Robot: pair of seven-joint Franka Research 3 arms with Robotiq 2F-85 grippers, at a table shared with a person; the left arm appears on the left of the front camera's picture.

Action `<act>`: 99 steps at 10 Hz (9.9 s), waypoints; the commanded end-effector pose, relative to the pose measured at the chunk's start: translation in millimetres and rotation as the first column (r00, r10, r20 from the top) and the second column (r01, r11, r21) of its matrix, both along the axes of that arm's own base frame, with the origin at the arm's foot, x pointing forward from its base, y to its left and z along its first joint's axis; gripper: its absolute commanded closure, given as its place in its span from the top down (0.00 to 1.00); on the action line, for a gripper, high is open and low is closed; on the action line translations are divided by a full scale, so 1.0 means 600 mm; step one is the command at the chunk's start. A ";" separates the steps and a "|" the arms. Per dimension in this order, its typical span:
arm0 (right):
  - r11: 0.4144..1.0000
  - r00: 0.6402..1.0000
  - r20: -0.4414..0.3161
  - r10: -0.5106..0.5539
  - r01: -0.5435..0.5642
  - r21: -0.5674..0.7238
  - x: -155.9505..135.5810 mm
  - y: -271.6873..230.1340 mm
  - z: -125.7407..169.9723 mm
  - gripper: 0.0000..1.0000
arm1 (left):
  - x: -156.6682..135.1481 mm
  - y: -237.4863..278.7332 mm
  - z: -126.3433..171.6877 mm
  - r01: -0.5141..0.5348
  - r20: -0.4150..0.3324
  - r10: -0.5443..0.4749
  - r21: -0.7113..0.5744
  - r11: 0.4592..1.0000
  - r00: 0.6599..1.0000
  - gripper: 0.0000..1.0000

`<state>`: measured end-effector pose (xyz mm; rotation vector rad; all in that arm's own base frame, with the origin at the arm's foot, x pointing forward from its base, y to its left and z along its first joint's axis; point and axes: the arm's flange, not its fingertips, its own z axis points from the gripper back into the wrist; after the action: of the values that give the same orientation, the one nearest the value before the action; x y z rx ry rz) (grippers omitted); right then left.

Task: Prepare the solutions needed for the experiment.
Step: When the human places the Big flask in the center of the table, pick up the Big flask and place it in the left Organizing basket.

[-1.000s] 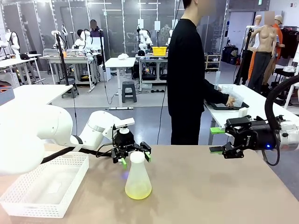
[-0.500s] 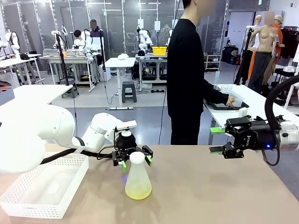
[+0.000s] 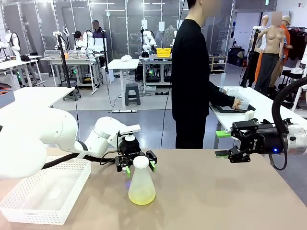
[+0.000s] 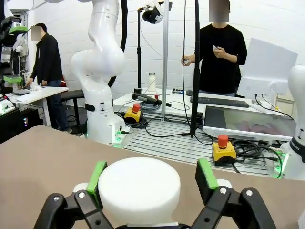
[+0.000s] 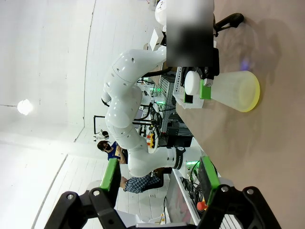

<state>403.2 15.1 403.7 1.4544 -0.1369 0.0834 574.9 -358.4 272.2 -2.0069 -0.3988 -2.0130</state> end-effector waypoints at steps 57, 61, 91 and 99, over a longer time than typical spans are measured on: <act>1.000 1.000 0.016 0.003 -0.003 0.004 -0.001 0.000 -0.002 0.83 | -0.122 0.659 -0.039 -0.843 0.018 0.846 -0.070 0.533 0.533 0.00; 1.000 1.000 0.016 0.003 -0.003 0.004 -0.001 0.000 -0.002 0.83 | -0.121 0.672 -0.037 -0.841 0.015 0.842 -0.044 0.539 0.539 0.43; 1.000 1.000 0.016 0.003 -0.003 0.004 -0.001 0.000 -0.002 0.83 | -0.239 0.843 0.151 -0.522 -0.349 0.796 0.614 0.593 0.494 1.00; 1.000 1.000 0.016 0.003 -0.003 0.004 -0.001 0.000 -0.002 0.83 | -0.269 0.813 0.210 -0.454 -0.255 0.858 0.762 0.462 0.446 1.00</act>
<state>403.4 15.2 403.7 1.4538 -0.1367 0.0836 430.4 143.1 369.6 -1.6194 -0.4106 -0.7407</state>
